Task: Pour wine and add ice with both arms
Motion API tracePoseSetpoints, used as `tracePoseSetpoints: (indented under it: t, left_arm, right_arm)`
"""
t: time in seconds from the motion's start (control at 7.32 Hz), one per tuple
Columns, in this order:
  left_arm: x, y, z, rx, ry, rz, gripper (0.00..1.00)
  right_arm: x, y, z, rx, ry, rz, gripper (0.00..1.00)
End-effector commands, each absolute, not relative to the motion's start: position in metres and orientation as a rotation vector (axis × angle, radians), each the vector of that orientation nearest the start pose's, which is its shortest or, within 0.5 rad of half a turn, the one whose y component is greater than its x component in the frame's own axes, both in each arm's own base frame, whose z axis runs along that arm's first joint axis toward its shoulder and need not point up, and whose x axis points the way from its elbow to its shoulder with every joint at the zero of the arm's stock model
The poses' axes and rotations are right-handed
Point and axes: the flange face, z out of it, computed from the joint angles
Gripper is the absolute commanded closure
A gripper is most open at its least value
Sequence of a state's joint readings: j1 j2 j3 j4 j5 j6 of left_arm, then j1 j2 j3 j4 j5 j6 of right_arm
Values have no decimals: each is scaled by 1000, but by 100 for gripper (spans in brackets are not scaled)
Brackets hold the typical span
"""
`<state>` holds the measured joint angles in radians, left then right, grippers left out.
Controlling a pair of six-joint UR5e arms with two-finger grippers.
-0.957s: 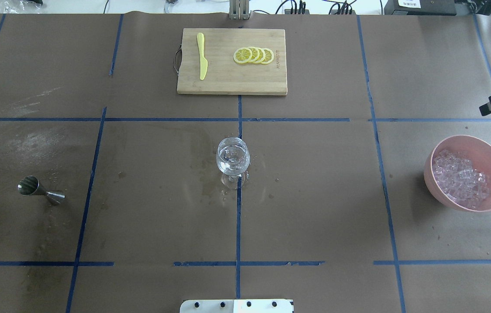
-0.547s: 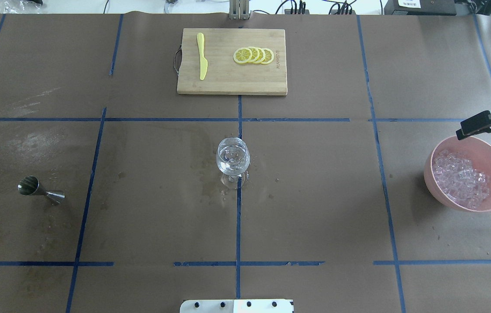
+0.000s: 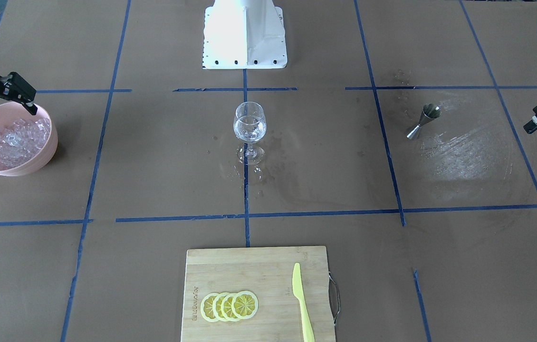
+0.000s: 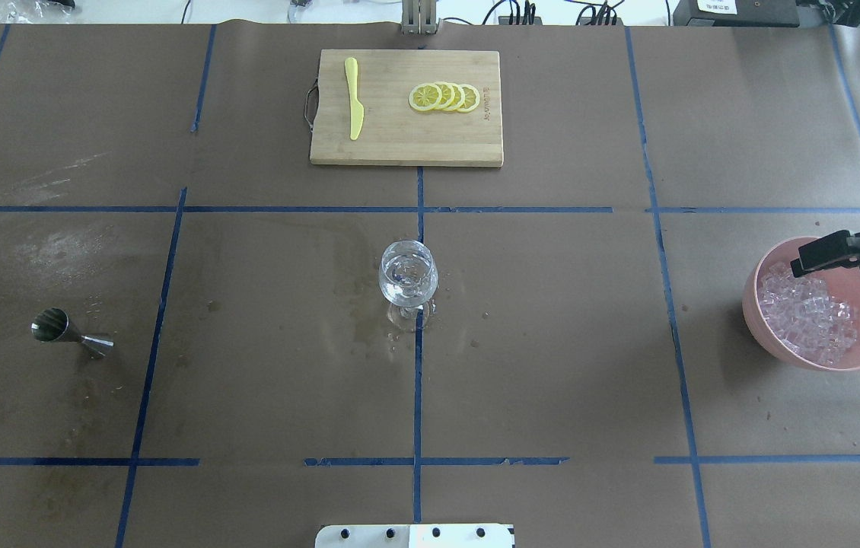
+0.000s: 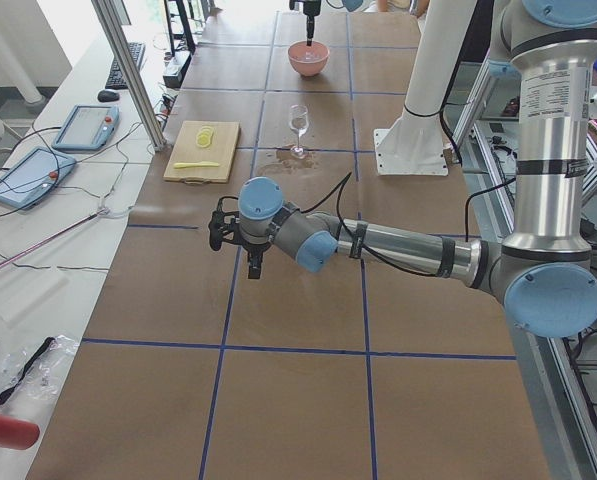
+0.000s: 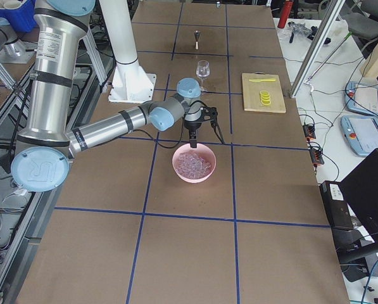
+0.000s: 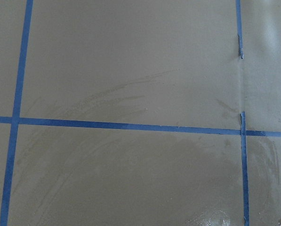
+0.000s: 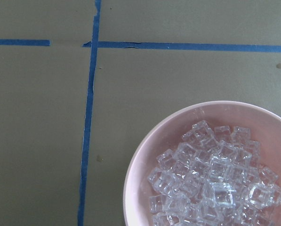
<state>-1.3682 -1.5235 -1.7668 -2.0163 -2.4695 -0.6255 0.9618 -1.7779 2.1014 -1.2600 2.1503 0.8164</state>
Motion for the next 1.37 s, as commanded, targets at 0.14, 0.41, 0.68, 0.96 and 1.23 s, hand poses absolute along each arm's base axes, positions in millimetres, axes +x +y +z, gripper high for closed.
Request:
tracePoseSetpoints:
  t: [0.14,0.41,0.68,0.96,1.23]
  left_arm:
    - [43,-486,516,171,1022,-114,0]
    - [43,-485,510,184,1024,-106,0]
    - [41,-485,510,202,999,-118,0]
    - [41,-483,513,197,997,-117,0]
    - [42,-482,516,194,995,-115,0]
  right_arm:
    - [-176,-379,542,87,-817,41,1]
    - [-178,-381,548,98,-826,49,6]
    - [-180,-382,552,99,-822,38,9]
    - [-190,-387,547,106,-829,23,11]
    - [-198,-387,552,104,-816,12,15]
